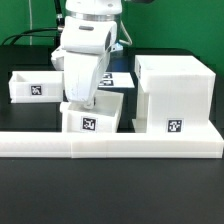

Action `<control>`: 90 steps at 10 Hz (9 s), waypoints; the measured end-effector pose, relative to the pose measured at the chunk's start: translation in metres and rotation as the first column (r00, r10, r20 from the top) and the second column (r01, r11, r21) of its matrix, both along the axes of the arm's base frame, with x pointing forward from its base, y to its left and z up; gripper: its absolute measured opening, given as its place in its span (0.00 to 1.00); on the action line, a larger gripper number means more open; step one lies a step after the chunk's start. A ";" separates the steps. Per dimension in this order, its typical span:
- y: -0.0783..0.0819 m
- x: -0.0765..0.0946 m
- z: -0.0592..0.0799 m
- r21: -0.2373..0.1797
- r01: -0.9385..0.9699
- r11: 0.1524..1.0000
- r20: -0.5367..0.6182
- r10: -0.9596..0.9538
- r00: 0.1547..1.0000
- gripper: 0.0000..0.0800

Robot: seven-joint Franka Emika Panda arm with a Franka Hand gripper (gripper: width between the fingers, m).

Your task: Assemble drawer

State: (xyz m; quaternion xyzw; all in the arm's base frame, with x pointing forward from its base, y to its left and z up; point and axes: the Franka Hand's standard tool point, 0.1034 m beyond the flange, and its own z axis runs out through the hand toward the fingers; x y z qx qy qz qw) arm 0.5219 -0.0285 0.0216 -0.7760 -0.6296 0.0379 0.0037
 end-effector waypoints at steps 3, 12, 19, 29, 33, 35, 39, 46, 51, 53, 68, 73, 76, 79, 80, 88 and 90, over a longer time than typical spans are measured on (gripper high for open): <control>0.001 0.003 0.010 0.002 0.004 1.000 0.007 -0.004 1.000 0.05; -0.007 0.008 0.003 0.092 -0.006 0.996 0.016 0.004 1.000 0.05; -0.008 0.008 -0.006 0.071 -0.055 0.996 0.072 0.050 0.996 0.05; 0.010 0.022 -0.008 0.029 -0.190 0.981 0.050 0.189 0.981 0.05; 0.019 0.023 -0.007 0.038 -0.164 0.986 0.032 0.163 0.986 0.05; 0.019 0.024 -0.004 0.039 -0.134 0.990 0.009 0.134 0.991 0.05; 0.016 0.018 -0.010 0.038 -0.137 0.990 0.037 0.135 0.990 0.05; 0.016 0.021 -0.006 0.035 -0.126 0.991 0.070 0.123 0.990 0.05; 0.020 0.023 -0.006 0.037 -0.112 0.993 0.070 0.109 0.992 0.05; 0.021 0.023 -0.007 0.039 -0.112 0.993 0.067 0.109 0.992 0.05; 0.034 0.019 -0.009 0.045 -0.101 0.994 0.093 0.096 0.991 0.05; 0.035 0.021 -0.009 0.005 -0.147 0.989 0.104 0.145 0.984 0.06; 0.035 0.020 -0.009 -0.014 -0.125 0.992 0.094 0.126 0.988 0.06; 0.033 0.020 -0.009 -0.014 -0.120 0.993 0.094 0.121 0.988 0.06; 0.033 0.020 -0.010 -0.016 -0.140 0.990 0.093 0.141 0.986 0.06; 0.028 0.021 -0.010 -0.029 -0.156 0.987 0.085 0.158 0.984 0.06; 0.028 0.021 -0.010 -0.029 -0.156 0.987 0.085 0.158 0.984 0.06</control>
Offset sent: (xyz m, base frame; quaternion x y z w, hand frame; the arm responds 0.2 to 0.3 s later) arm 0.0081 0.0209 0.0241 0.0020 -0.0031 -0.0068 1.0000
